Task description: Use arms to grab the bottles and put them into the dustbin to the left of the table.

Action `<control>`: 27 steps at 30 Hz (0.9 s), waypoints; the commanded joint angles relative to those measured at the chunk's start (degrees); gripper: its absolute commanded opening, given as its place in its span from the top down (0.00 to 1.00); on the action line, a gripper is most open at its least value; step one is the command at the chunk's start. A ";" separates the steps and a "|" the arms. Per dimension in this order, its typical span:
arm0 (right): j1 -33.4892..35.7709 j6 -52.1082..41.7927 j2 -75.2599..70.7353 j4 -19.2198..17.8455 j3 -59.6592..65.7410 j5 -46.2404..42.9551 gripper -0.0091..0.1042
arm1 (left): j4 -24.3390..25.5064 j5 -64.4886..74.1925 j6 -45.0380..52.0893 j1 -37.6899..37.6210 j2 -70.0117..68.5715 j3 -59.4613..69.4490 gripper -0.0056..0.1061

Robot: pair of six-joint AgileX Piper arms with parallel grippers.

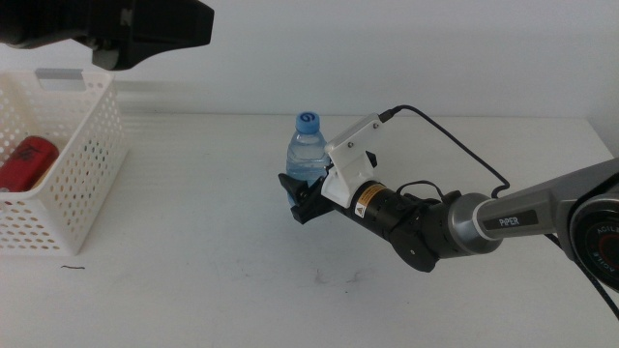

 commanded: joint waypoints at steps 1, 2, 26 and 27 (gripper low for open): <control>0.11 1.66 -1.31 0.19 -0.34 1.83 0.26 | -0.06 -0.74 -0.01 -0.11 -0.11 0.01 0.11; 0.11 4.24 -2.27 -0.69 -0.08 3.96 0.19 | -0.06 -0.74 -0.01 -0.11 -0.11 0.01 0.11; 6.34 0.59 -52.76 19.88 4.48 82.63 0.22 | -0.06 -0.74 -0.14 -0.11 -0.11 0.01 0.11; 6.34 0.59 -54.21 19.88 4.48 82.36 0.22 | -0.06 -0.74 -0.14 -0.11 -0.11 0.01 0.11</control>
